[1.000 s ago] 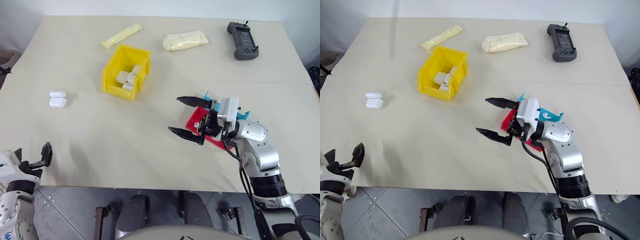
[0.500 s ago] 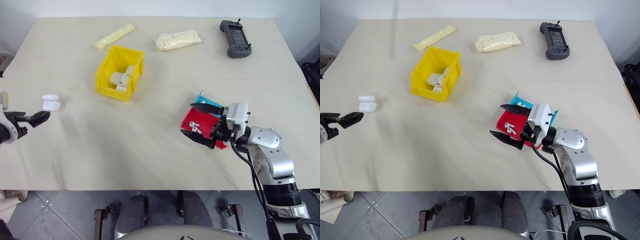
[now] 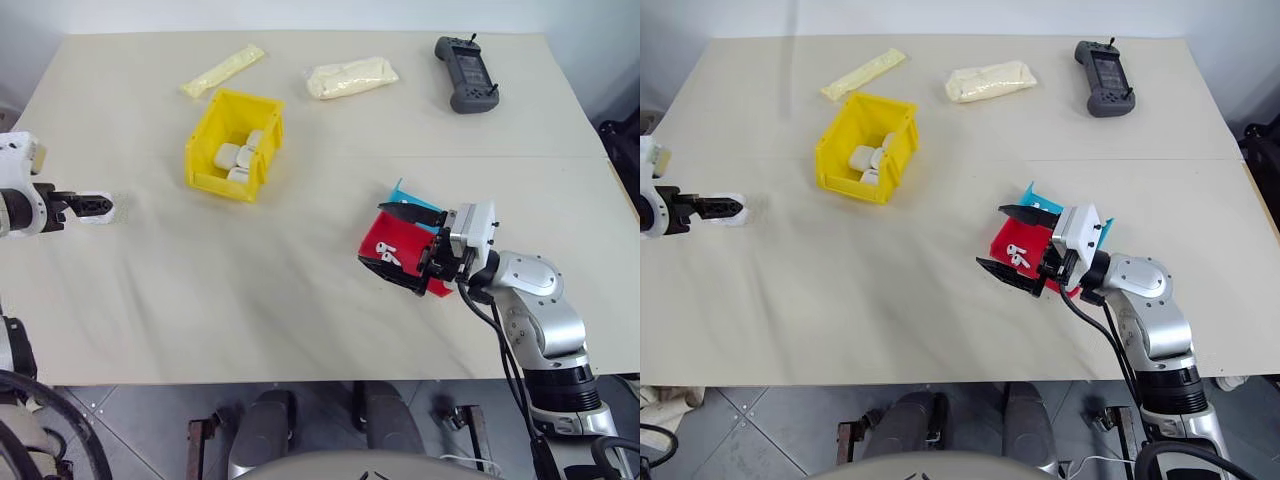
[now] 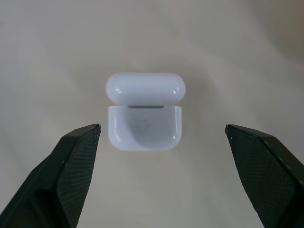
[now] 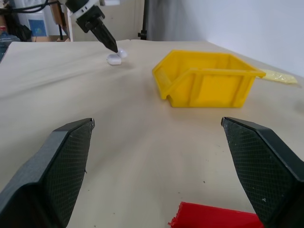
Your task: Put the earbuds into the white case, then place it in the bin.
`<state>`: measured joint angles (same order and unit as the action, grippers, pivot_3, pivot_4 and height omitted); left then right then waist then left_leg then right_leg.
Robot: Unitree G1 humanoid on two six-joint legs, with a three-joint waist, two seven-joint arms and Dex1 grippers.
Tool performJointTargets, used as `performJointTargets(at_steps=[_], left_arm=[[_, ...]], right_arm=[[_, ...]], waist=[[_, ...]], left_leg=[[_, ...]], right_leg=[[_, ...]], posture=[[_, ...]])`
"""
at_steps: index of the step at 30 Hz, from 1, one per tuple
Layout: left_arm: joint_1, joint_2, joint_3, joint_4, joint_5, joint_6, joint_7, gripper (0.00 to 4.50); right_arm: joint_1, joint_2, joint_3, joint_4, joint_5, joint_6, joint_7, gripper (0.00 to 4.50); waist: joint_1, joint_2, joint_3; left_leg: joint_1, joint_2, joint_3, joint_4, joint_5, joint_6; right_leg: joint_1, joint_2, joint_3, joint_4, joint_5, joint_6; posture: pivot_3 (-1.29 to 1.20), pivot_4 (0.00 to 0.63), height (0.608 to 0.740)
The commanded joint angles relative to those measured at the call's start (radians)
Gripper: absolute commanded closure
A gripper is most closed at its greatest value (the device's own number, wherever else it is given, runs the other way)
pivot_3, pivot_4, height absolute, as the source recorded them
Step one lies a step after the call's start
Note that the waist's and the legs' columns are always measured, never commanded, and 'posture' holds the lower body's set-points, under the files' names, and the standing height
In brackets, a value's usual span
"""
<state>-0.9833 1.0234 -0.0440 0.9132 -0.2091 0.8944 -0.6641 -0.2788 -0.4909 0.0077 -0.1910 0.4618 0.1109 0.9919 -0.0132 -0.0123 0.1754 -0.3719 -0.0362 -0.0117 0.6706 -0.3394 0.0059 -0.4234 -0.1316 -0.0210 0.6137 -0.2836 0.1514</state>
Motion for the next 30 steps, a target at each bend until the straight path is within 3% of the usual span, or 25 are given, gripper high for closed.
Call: performJointTargets(at_steps=[1, 18, 21, 25, 30], left_arm=[[-0.059, 0.004, -0.017, 0.086, 0.075, -0.068, -0.02, 0.03], [-0.144, -0.075, 0.006, 0.304, 0.205, -0.222, -0.007, 0.03], [-0.141, -0.079, 0.022, 0.321, 0.204, -0.249, 0.013, 0.57], [-0.128, -0.083, 0.04, 0.334, 0.209, -0.282, 0.037, 1.75], [-0.116, -0.085, 0.061, 0.339, 0.21, -0.292, 0.036, 1.75]], right_arm=[[-0.014, 0.007, -0.004, -0.022, 0.008, -0.012, -0.005, 0.0], [0.012, 0.007, -0.015, -0.044, -0.002, -0.026, -0.047, 0.0], [0.019, 0.007, -0.016, -0.053, -0.002, -0.025, -0.058, 0.0], [0.028, 0.006, -0.016, -0.059, -0.003, -0.024, -0.065, 0.0], [0.035, 0.003, -0.015, -0.065, -0.002, -0.021, -0.069, 0.0]], waist=[[-0.001, -0.002, 0.001], [0.009, -0.003, 0.001], [0.009, -0.003, 0.001], [0.009, -0.003, 0.001], [0.009, -0.003, 0.001]], left_leg=[[0.0, 0.0, 0.0, 0.0, 0.0, 0.0], [-0.002, 0.0, 0.003, 0.008, -0.002, 0.001], [-0.002, 0.0, 0.004, 0.009, -0.003, 0.002], [-0.002, 0.0, 0.003, 0.009, -0.003, 0.002], [-0.002, 0.0, 0.003, 0.01, -0.003, 0.002]], right_leg=[[0.0, 0.0, 0.0, 0.001, 0.0, 0.0], [-0.004, -0.002, -0.002, 0.007, 0.0, 0.0], [-0.003, -0.002, -0.002, 0.007, 0.0, 0.0], [-0.003, -0.002, -0.002, 0.007, 0.0, 0.0], [-0.003, -0.002, -0.002, 0.008, 0.0, 0.0]], posture=[[0.0, 0.15, 0.74], [0.0, 0.15, 0.74], [0.0, 0.15, 0.74], [0.0, 0.15, 0.74], [0.0, 0.15, 0.74]])
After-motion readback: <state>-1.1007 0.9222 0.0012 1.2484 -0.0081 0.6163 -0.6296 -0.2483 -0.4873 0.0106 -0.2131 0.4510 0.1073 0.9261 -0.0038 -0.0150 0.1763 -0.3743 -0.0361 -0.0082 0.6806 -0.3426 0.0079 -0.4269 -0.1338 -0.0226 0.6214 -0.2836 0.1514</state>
